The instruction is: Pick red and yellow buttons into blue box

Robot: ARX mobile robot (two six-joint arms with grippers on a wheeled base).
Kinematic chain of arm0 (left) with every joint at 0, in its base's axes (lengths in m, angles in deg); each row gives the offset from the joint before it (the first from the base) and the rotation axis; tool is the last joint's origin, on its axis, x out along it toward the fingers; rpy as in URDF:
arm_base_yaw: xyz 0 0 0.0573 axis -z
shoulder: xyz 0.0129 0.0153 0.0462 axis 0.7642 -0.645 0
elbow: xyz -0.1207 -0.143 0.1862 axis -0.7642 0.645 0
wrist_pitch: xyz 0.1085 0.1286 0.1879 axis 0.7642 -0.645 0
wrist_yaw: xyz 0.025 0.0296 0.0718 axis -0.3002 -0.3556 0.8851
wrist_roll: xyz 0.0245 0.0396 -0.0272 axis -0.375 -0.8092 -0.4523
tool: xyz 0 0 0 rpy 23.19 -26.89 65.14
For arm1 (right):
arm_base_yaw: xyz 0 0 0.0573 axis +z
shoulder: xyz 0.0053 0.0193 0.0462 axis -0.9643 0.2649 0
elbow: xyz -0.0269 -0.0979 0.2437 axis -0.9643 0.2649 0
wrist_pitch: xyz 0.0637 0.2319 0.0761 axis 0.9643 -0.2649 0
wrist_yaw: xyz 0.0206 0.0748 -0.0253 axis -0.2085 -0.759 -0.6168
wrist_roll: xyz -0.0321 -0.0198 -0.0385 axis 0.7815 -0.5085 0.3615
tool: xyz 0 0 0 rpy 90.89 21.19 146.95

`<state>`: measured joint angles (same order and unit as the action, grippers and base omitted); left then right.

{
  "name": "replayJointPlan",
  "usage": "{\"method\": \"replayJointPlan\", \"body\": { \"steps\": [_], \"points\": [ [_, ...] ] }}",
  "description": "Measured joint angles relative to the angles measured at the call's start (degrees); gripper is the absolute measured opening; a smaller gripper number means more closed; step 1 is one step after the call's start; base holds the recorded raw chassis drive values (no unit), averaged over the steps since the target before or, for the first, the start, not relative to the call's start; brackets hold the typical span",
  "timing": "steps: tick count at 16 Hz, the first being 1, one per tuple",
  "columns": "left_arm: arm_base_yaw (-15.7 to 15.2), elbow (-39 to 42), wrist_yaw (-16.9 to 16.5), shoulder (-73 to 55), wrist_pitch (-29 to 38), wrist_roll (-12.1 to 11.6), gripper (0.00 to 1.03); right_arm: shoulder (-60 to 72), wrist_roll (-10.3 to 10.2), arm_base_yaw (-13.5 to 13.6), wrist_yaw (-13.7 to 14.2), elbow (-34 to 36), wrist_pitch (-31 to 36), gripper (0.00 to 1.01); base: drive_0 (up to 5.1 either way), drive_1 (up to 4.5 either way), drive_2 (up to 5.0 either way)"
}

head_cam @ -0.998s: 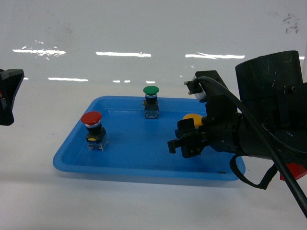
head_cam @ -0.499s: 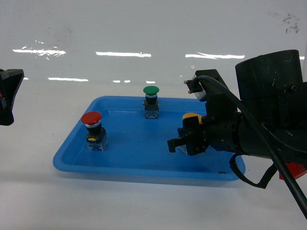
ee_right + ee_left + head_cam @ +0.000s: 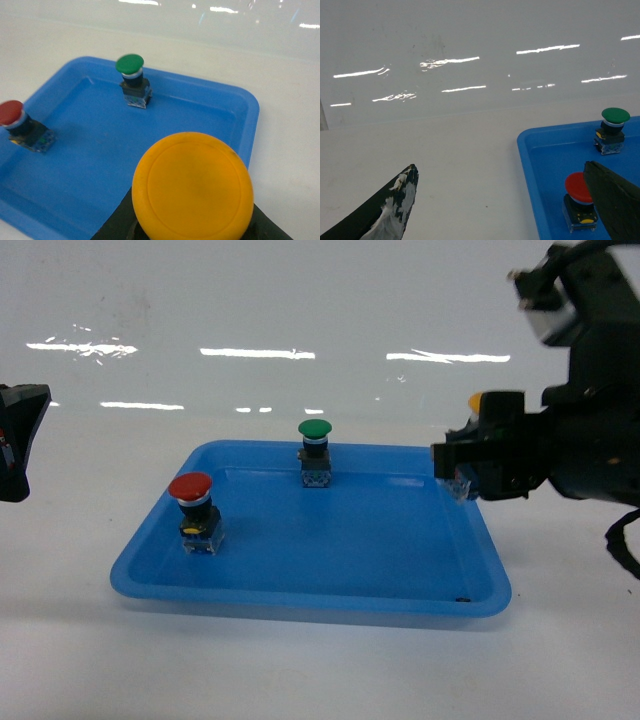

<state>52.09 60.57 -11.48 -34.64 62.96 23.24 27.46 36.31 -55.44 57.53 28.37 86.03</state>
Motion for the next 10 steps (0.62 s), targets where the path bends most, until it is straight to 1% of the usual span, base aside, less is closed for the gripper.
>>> {"method": "replayJointPlan", "body": {
  "steps": [1,3,10],
  "points": [
    [0.0,0.0,0.0,0.0,0.0,0.0,0.98,-3.34,-0.28,0.44,0.17,1.27,-1.29,0.26,0.0,0.0,0.0],
    [0.0,0.0,0.0,0.0,0.0,0.0,0.98,-7.74,-0.35,1.09,0.13,2.84,-1.66,0.26,0.0,0.0,0.0],
    [0.0,0.0,0.0,0.0,-0.02,0.0,0.98,-7.72,-0.2,0.92,0.33,2.78,-2.12,0.26,0.0,0.0,0.0]
  ]
}}
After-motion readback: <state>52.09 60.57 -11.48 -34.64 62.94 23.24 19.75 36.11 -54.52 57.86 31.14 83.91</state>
